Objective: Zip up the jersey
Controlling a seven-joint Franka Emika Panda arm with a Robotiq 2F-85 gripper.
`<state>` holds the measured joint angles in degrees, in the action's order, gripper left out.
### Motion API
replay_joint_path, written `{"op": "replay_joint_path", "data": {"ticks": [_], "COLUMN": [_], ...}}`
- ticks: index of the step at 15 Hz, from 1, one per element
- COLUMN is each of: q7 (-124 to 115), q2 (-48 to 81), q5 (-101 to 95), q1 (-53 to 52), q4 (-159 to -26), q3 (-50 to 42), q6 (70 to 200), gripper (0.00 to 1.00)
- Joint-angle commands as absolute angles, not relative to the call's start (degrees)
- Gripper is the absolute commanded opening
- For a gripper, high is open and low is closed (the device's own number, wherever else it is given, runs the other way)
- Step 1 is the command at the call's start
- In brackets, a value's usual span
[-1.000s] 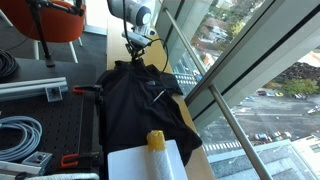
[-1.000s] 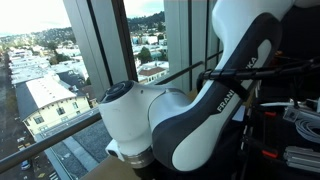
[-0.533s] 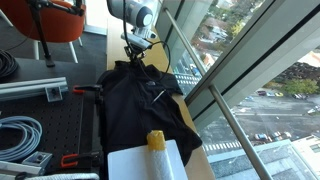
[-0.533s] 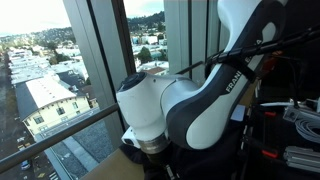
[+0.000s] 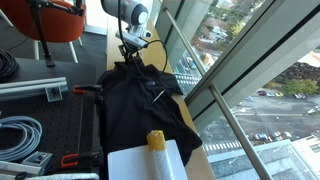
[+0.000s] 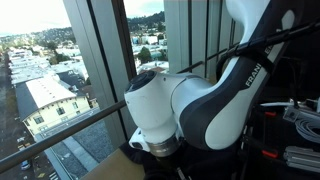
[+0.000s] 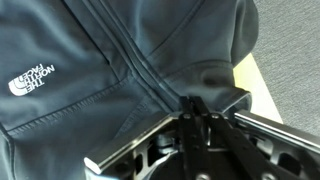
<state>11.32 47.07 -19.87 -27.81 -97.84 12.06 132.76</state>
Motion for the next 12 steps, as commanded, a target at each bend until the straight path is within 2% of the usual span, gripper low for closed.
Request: {"op": "replay_joint_path", "data": {"ticks": [1, 7, 8, 9, 12], "q7": [12.77, 13.86, 13.62, 13.90, 14.51], "q2": [45.53, 45.83, 45.64, 45.46, 44.30], "q5": [-20.59, -20.46, -20.48, -20.39, -20.06], "q1": [-26.01, -23.40, -23.25, -22.92, -22.16], "q4": [-100.42, -100.12, -100.23, -100.43, -101.47], "q3": [12.19, 11.68, 11.60, 11.77, 12.31], "q6": [133.52, 133.28, 133.30, 133.34, 133.32], "gripper": [0.02, 0.02, 0.32, 0.33, 0.53]}}
